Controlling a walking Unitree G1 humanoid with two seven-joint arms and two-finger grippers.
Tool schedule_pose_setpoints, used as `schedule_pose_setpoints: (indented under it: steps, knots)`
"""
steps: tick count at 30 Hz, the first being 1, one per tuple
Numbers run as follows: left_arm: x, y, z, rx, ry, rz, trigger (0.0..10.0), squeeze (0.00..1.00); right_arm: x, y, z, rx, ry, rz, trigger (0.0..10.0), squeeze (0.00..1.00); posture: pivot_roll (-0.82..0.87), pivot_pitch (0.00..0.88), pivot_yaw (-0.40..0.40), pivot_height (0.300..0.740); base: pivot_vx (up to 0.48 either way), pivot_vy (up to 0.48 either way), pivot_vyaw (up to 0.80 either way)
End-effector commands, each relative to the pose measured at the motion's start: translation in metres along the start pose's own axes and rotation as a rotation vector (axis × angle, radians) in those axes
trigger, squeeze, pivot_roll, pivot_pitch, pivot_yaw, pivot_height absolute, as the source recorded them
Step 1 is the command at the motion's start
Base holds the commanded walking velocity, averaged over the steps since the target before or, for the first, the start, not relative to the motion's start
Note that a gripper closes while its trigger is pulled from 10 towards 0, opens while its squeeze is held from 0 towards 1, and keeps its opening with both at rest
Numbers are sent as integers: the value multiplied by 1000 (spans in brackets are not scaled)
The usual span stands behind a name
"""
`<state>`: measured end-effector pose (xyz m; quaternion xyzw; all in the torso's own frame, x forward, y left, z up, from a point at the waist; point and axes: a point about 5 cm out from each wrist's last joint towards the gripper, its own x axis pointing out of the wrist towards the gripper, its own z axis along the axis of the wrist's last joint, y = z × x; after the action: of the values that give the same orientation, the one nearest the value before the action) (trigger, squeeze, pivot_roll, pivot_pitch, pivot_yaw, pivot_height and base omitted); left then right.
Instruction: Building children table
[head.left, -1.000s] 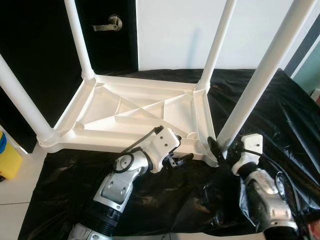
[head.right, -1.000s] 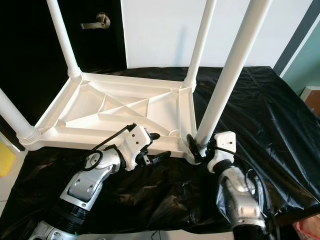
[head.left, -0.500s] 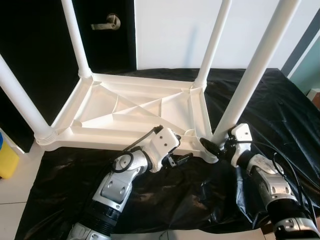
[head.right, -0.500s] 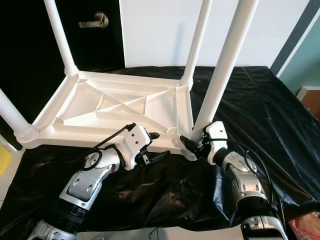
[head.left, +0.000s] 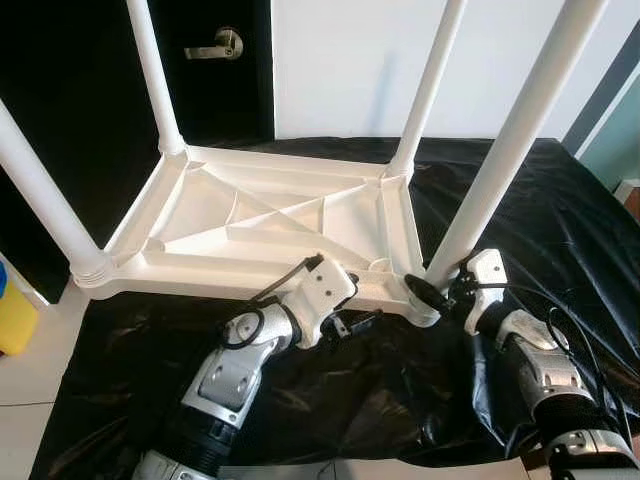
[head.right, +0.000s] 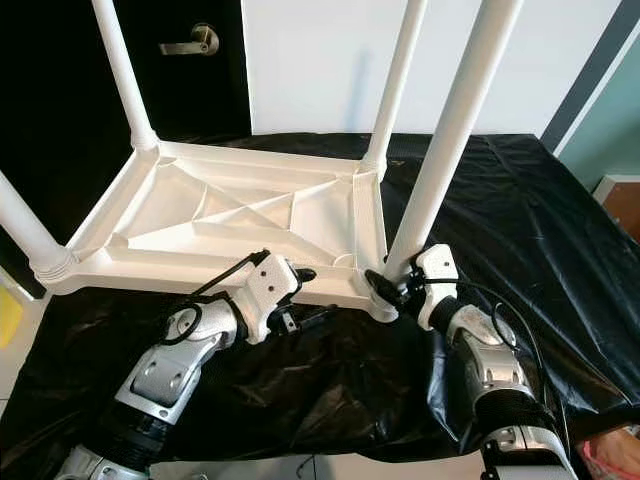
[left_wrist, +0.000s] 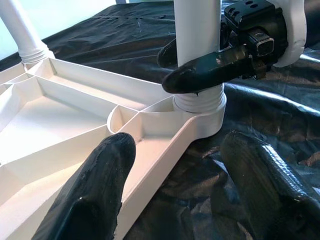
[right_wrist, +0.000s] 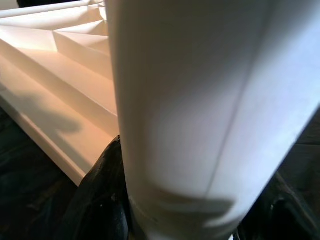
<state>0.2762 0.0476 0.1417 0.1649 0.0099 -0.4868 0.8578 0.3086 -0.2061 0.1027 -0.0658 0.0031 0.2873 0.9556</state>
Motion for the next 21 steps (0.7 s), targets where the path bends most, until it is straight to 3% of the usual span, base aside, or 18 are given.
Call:
schedule_pose_setpoints:
  steps: [1,5,15,21]
  knots:
    - [0,-1,-1,2,13,46,10000,0,-6,3,-16,44,59,-55,10000,0,34,0,-60,740,0,0,0]
    - [0,-3,-1,-2,12,39,10000,0,-4,13,-21,38,72,-192,10000,0,30,0,-55,740,0,0,0]
    - [-1,-5,-3,-3,16,28,10000,0,-2,27,-19,89,36,-350,10000,0,28,0,-31,740,0,0,0]
    - [-1,-2,-1,7,18,20,10000,0,-6,41,-26,169,62,-569,10000,0,32,0,-32,740,0,0,0]
